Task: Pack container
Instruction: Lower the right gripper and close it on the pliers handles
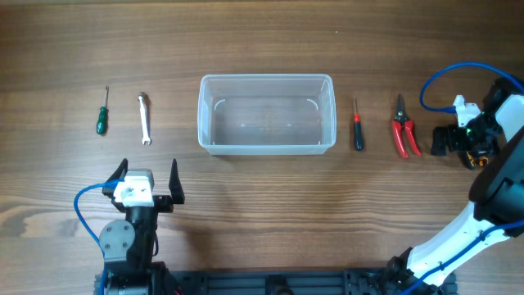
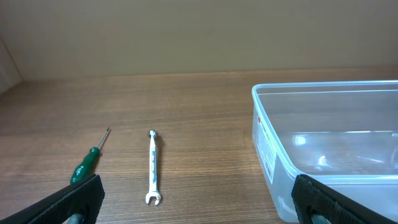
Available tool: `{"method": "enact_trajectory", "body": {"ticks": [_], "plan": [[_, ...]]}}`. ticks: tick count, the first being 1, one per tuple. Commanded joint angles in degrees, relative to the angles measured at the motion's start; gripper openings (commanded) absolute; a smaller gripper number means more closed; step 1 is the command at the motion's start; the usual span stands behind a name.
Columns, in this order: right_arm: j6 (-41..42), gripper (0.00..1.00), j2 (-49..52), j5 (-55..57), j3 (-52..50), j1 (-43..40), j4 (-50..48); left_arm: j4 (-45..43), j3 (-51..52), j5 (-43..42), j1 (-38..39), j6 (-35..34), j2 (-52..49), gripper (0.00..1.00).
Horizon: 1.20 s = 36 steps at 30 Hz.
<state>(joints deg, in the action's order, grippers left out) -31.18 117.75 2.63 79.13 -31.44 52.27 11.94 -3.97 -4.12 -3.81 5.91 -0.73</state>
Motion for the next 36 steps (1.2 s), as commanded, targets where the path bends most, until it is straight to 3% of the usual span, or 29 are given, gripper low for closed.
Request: {"method": "enact_trajectory", "body": {"ticks": [1, 5, 17, 21, 25, 28, 36], "plan": [[0.31, 0.99, 1.95, -0.13, 0.81, -0.13, -0.92, -0.15, 0.35, 0.57, 0.28, -0.57, 0.50, 1.00], [0.42, 0.85, 1.95, -0.07, 0.81, -0.13, -1.53, -0.15, 0.35, 0.57, 0.28, -0.59, 0.50, 1.00], [4.37, 0.74, 1.95, 0.28, 0.81, -0.13, -4.13, -0.15, 0.35, 0.57, 0.28, -0.57, 0.50, 1.00], [4.55, 0.53, 1.95, 0.39, 0.81, -0.13, -4.68, -0.15, 0.35, 0.57, 0.28, -0.59, 0.50, 1.00], [4.55, 0.50, 1.95, 0.37, 0.81, -0.13, -4.72, -0.15, 0.35, 0.57, 0.28, -0.57, 0.50, 1.00], [4.55, 0.41, 1.95, 0.39, 0.81, -0.13, -4.72, -0.15, 0.35, 0.57, 0.28, -0.57, 0.50, 1.00], [4.74, 0.38, 1.95, 0.37, 0.81, -0.13, -4.72, -0.15, 0.35, 0.57, 0.28, -0.57, 0.48, 1.00]]}}
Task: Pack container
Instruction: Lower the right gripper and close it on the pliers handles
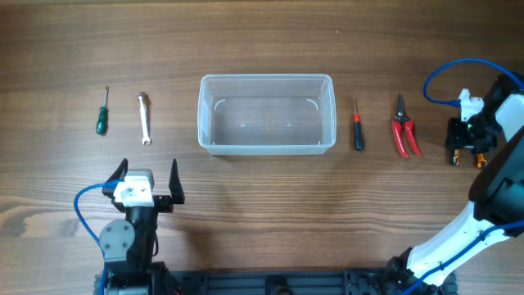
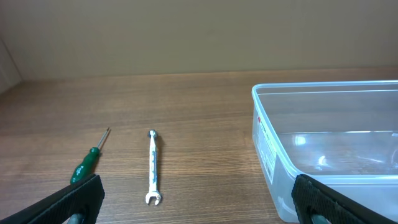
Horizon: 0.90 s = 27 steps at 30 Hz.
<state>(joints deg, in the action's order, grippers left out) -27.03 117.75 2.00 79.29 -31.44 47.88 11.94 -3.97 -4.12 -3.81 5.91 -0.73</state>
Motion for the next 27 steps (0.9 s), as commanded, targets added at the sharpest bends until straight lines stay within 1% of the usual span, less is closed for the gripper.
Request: {"method": "enact_trajectory", "body": {"ticks": [1, 8, 15, 21, 27], "plan": [[0.76, 0.38, 1.95, 1.01, 0.66, -0.13, -0.33, -0.15, 0.35, 0.57, 0.28, -0.57, 0.46, 1.00], [3.96, 0.39, 1.95, 1.01, 0.66, -0.13, -0.74, -0.15, 0.35, 0.57, 0.28, -0.57, 0.46, 1.00], [9.68, 0.38, 1.95, 0.96, 0.66, -0.13, -0.55, -0.15, 0.35, 0.57, 0.28, -0.57, 0.46, 1.00], [12.61, 0.30, 1.95, 0.98, 0.66, -0.13, -0.48, -0.15, 0.35, 0.57, 0.28, -0.59, 0.46, 1.00], [14.08, 0.30, 1.95, 1.01, 0.66, -0.13, -0.52, -0.15, 0.35, 0.57, 0.28, -0.57, 0.46, 1.00]]}}
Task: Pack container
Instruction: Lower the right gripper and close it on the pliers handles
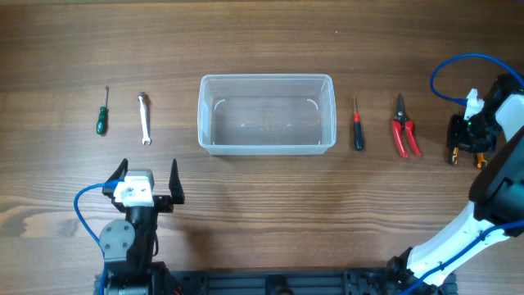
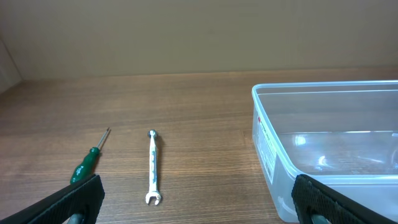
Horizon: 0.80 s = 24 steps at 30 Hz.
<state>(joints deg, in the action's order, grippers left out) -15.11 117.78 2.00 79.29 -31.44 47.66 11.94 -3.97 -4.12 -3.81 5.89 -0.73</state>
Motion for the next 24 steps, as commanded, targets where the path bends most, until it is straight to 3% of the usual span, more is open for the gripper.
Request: {"method": "enact_trajectory", "body": {"ticks": [1, 12, 20, 24], "plan": [[2.71, 0.30, 1.92, 1.03, 0.66, -0.13, -0.31, -0.15, 0.35, 0.57, 0.28, -0.57, 0.46, 1.00], [9.31, 0.27, 1.92, 0.76, 0.66, -0.13, -0.33, -0.15, 0.35, 0.57, 0.28, -0.55, 0.46, 1.00], [9.68, 0.19, 1.92, 0.57, 0.66, -0.13, -0.68, -0.15, 0.35, 0.57, 0.28, -0.57, 0.46, 1.00], [9.66, 0.10, 1.92, 0.57, 0.66, -0.13, -1.22, -0.15, 0.35, 0.57, 0.28, -0.55, 0.46, 1.00]]}}
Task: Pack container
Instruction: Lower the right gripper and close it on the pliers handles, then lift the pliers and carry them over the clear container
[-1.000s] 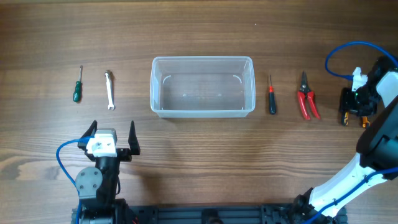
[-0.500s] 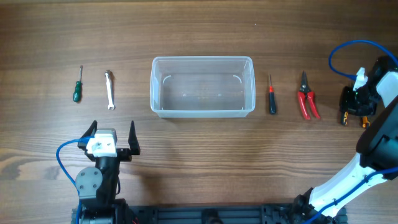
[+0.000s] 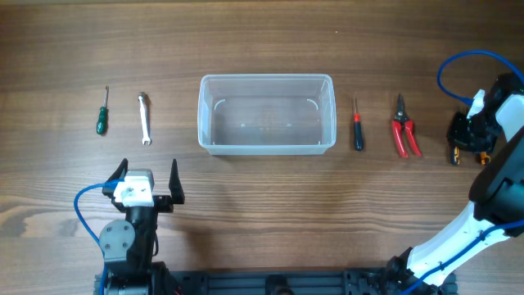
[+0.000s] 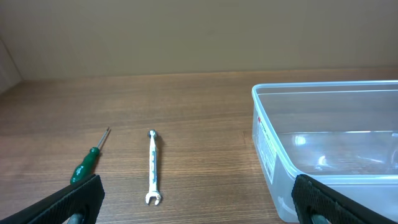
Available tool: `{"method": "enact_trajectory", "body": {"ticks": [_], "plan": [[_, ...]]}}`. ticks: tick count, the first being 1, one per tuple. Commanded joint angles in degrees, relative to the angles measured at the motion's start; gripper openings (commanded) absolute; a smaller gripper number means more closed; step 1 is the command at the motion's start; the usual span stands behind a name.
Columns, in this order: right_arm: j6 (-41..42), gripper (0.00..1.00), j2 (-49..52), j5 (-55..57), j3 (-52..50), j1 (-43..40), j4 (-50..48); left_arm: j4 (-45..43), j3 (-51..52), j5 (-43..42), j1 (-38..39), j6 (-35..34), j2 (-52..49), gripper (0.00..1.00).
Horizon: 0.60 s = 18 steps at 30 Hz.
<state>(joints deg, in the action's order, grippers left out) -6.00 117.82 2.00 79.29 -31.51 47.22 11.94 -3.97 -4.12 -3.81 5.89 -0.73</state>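
Observation:
The clear plastic container [image 3: 266,115] stands empty at the table's middle; its near left corner [image 4: 273,162] shows in the left wrist view. Left of it lie a green-handled screwdriver [image 3: 101,112] [image 4: 86,164] and a small silver wrench [image 3: 144,119] [image 4: 153,167]. To its right lie a red-handled screwdriver [image 3: 357,124] and red pliers [image 3: 404,128]. My left gripper [image 3: 148,182] [image 4: 199,211] is open near the front left, holding nothing. My right gripper [image 3: 460,141] hovers right of the pliers; its jaws are too small and dark to read.
The right arm's white links [image 3: 458,229] run from the front edge up the right side. A blue cable [image 3: 463,70] loops over the right wrist. Bare wood lies in front of the container.
The right wrist has shifted a little further to the right, beside the pliers. The left gripper and all the tools lie as before.
At first my right gripper lay turned sideways just right of the pliers. Later it stood more upright and slightly further right, and it has since edged right again. The left gripper stayed open and still, and no tool has moved.

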Motion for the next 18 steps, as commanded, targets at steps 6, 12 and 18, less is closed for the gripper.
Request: {"method": "enact_trajectory", "body": {"ticks": [6, 12, 18], "plan": [[-0.09, 0.04, 1.86, 0.59, 1.51, -0.07, -0.55, -0.15, 0.35, 0.57, 0.28, -0.55, 0.46, 1.00], [-1.57, 0.04, 1.86, 0.59, 10.84, 0.48, 6.45, -0.15, 0.35, 0.57, 0.28, -0.55, 0.46, 1.00], [-3.61, 0.04, 1.84, 0.55, 28.76, 3.87, 18.64, -0.15, 0.35, 0.57, 0.28, -0.57, 0.46, 1.00]]}}
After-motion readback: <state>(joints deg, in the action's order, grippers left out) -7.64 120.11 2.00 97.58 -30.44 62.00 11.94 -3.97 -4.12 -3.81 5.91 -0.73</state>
